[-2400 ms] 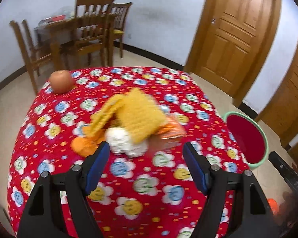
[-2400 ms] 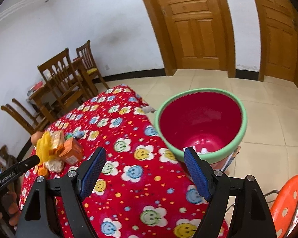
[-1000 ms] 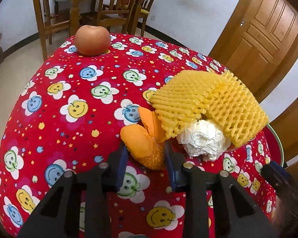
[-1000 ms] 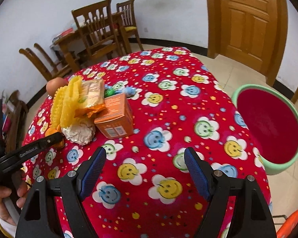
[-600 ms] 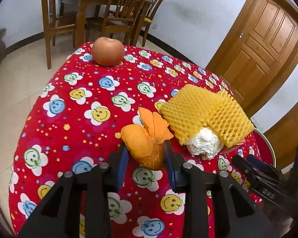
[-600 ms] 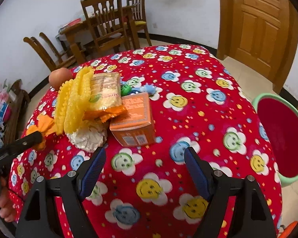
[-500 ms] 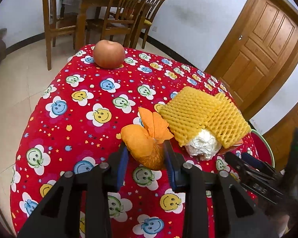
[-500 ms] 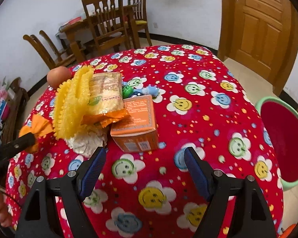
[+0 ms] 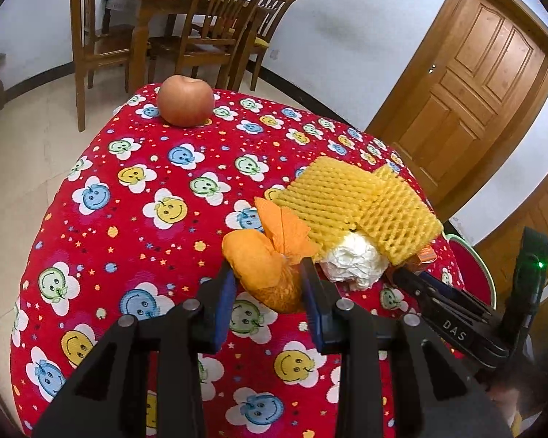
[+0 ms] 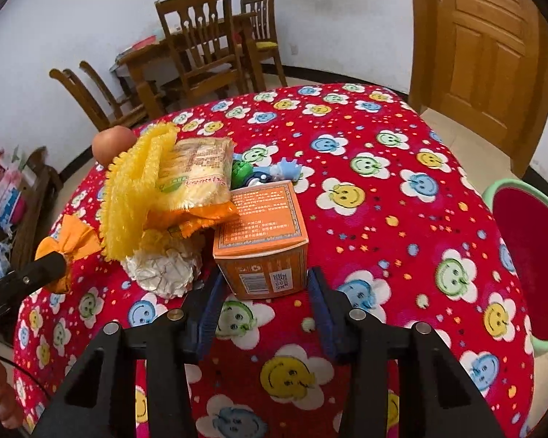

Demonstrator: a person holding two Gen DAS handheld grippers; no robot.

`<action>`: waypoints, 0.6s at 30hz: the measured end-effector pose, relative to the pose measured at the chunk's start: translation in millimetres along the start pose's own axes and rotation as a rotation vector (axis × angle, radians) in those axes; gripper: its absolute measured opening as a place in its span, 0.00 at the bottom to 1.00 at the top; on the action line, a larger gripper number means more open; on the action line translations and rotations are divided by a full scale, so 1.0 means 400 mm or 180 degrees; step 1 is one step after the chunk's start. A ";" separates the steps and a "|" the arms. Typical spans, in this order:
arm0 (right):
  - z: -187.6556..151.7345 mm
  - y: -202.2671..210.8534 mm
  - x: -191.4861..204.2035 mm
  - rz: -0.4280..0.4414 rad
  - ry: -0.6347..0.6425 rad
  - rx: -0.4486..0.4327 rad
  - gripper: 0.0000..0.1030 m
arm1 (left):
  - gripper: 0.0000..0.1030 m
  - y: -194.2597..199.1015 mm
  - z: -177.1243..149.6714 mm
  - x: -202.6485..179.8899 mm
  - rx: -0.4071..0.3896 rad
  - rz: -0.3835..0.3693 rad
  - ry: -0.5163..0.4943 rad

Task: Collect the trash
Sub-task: 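Grasp the small orange box with the right tool while the left tool holds the peel, then carry both items to the bucket and open the right tool over it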

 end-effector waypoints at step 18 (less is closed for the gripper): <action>-0.096 0.194 -0.111 -0.0002 -0.0368 -0.0436 0.45 | 0.34 0.043 -0.014 -0.142 -0.0057 -0.0299 -0.0323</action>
Point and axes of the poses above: each gripper's, at about its wrist camera, not at the fingertips, and y roughly against the way its jaws point, x to its left, z to its top, the point moved 1 cm from there along -y, roughly the way its jaws point, and after that the axes turned 5 degrees about x, right-handed, at the moved point
